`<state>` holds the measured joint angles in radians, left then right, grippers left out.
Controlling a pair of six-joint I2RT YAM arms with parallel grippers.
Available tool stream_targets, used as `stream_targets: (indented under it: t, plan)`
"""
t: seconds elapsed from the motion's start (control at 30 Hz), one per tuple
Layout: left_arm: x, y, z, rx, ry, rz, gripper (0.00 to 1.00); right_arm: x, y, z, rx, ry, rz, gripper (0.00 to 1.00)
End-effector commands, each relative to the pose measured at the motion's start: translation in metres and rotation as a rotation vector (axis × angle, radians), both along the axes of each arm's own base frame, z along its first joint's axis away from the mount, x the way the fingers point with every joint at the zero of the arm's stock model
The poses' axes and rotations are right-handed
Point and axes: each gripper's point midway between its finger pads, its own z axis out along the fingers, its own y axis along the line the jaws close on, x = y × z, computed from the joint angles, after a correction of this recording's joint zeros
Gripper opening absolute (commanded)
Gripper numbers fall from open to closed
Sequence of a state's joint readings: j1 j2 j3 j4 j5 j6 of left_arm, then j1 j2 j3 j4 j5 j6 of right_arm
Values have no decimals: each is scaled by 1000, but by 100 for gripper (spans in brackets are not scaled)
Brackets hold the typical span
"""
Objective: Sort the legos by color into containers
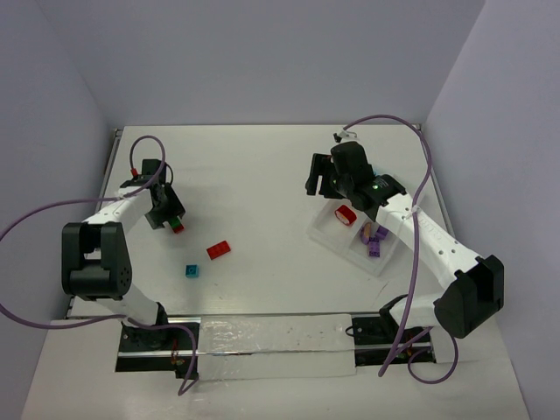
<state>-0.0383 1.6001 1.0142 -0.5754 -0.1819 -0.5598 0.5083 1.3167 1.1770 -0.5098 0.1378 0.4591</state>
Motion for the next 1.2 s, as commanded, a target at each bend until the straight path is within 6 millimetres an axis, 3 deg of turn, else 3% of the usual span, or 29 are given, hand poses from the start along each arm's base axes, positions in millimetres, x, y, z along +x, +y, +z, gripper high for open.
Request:
stream_targets:
  t: [0.0,0.17,0.63,0.77,1.17]
  plan:
    - [19,5,12,22,-65,9,60,4,4,24,35,-59,2,78]
    - [19,4,12,18,-69,6,53,5,5,24,24,-53,13,78]
    - [18,4,7,17,-62,2,53,8,7,27,23,-58,15,78]
    - [18,2,5,10,-59,-6,59,7,6,27,25,-56,9,78]
    - [17,1,-3,5,-40,-9,50,6,3,31,27,-72,0,78]
